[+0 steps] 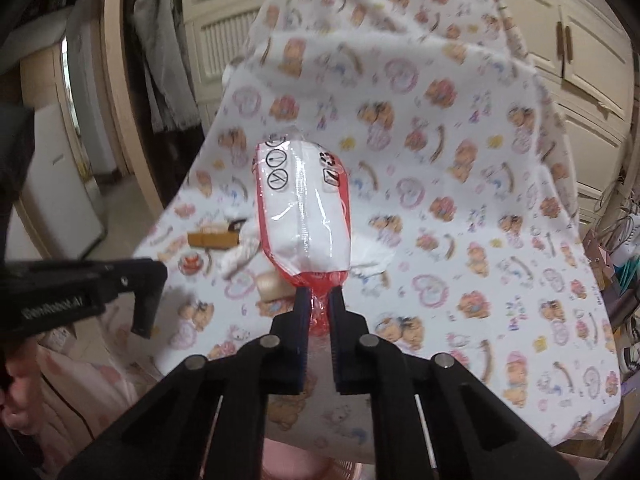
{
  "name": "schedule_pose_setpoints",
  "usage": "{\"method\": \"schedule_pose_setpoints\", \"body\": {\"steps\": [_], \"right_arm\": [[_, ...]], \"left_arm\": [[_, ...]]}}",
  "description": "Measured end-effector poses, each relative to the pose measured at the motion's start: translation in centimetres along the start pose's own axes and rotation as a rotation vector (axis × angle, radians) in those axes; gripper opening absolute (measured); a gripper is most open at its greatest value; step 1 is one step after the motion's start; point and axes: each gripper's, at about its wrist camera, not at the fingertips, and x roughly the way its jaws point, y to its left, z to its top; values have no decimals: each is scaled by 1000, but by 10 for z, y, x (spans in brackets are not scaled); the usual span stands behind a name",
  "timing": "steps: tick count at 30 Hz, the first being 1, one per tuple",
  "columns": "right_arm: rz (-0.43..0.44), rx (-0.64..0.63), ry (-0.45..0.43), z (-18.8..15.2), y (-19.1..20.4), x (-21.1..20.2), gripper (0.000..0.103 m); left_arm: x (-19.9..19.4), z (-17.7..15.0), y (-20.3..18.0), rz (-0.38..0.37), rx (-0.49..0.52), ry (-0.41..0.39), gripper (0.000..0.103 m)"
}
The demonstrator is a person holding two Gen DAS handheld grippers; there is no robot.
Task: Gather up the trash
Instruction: 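Carry the wrapper down over the pink wastebasket and open the right gripper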
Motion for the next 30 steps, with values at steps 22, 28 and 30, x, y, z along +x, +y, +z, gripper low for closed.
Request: {"method": "schedule_pose_setpoints", "body": {"steps": [22, 28, 30], "right_arm": [[81, 115, 190, -97, 25, -108, 8], [126, 149, 371, -127, 26, -76, 8], [149, 160, 453, -141, 28, -63, 8]], "left_arm": [[-35, -69, -6, -90, -81, 92, 8], [-24, -73, -1, -67, -96, 130, 8], [-18, -76, 4, -69, -118, 159, 8]]}}
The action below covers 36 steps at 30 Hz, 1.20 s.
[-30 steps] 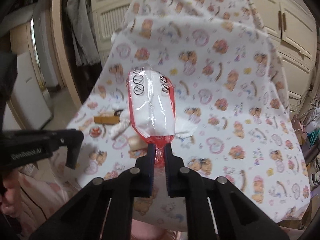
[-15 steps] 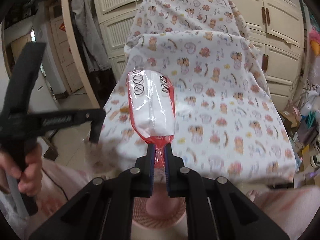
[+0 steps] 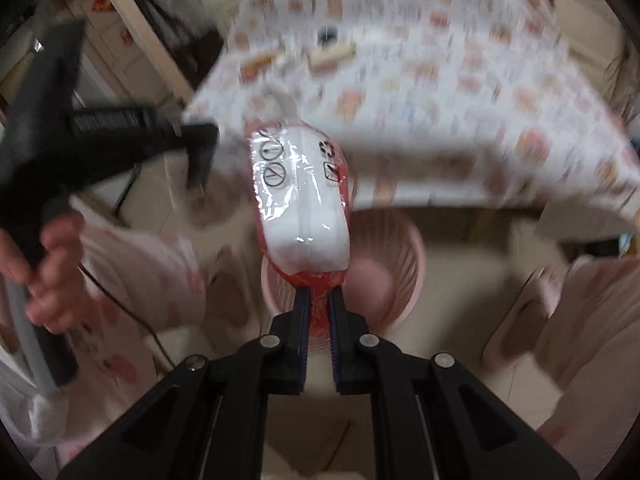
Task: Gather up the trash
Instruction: 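Carry the wrapper down over the pink wastebasket and open the right gripper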
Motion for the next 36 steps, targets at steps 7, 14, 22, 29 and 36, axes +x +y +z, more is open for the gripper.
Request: {"method": "schedule_pose_setpoints", "body": {"steps": [7, 14, 22, 29, 36], "right_arm": [[-40, 89, 175, 0, -20, 61, 8], [-82, 178, 343, 7, -53, 144, 8], [-47, 213, 377, 1, -68, 176, 8], [-59, 227, 395, -6, -66, 184, 10], [-70, 240, 355, -2, -68, 176, 36]], "left_arm": [[35, -6, 6, 60, -4, 98, 9], [78, -16, 9, 114, -4, 206, 9], [113, -34, 8, 152, 27, 284, 9], [123, -43, 5, 169, 32, 335, 10], [127, -49, 0, 234, 76, 367, 24]]}}
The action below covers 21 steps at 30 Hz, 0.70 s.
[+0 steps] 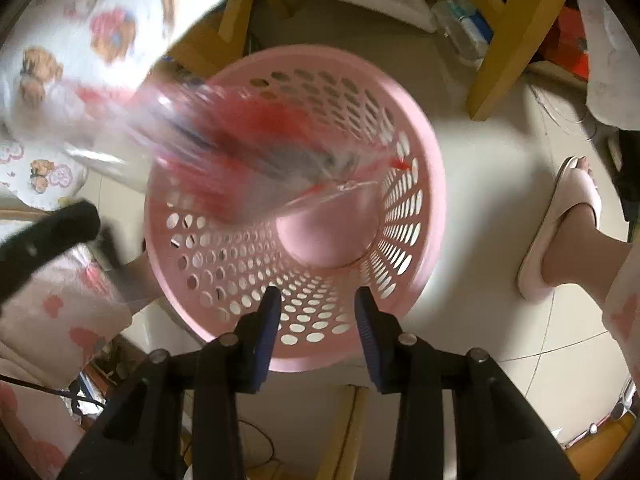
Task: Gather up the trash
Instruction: 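Carry the wrapper down over the pink wastebasket and open the right gripper, then grasp the small can with the left gripper while the right tool returns to the chair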
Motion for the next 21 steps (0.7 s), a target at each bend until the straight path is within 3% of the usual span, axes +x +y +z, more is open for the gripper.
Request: {"method": "schedule_pose_setpoints", "body": {"steps": [5, 9, 16, 21], "right_arm": [[-5, 19, -15, 0, -4, -6, 37], [-49, 0, -50, 1, -1, -15, 45], [-100, -81, -194, 0, 20, -56, 66], [-149, -124, -313, -3, 31, -87, 75]], "left_arm": [[-6, 0, 9, -3, -35, -18, 39], [-23, -2, 10, 17, -32, -58, 49], [-73, -8, 19, -10, -42, -217, 71], [-103, -12, 30, -44, -50, -287, 76]]}}
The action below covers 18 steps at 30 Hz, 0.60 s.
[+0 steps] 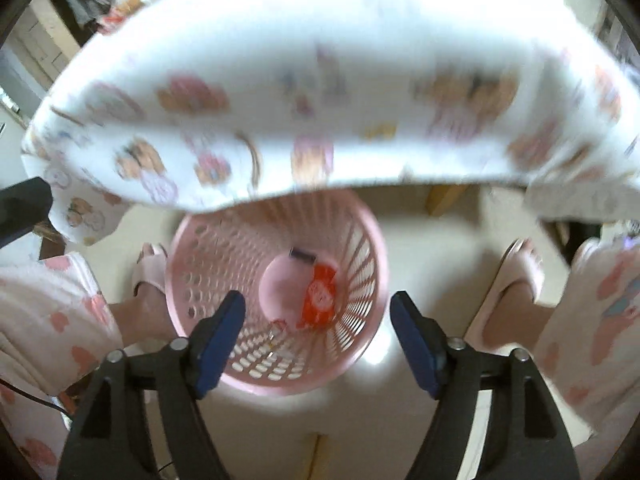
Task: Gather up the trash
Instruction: 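Grasp the small can with the left gripper while the right tool returns to the chair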
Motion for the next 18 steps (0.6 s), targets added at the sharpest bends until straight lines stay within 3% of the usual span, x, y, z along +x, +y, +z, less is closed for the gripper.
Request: {"method": "schedule_pose_setpoints", "body": {"steps": [4, 9, 12, 18], "right_arm": [[-3, -52, -77, 6, 5, -27, 86], [20, -37, -153, 11, 3, -56, 88], [-6, -44, -197, 13, 1, -68, 88], [20, -56, -287, 18, 3, -99, 88]], "left_arm": [[-21, 1, -2, 19, 34, -70, 79], [-43, 0, -5, 46, 75, -193, 82], [-64, 1, -4, 21, 69, -277, 83], [-99, 8, -4, 51, 54, -456, 99]]}}
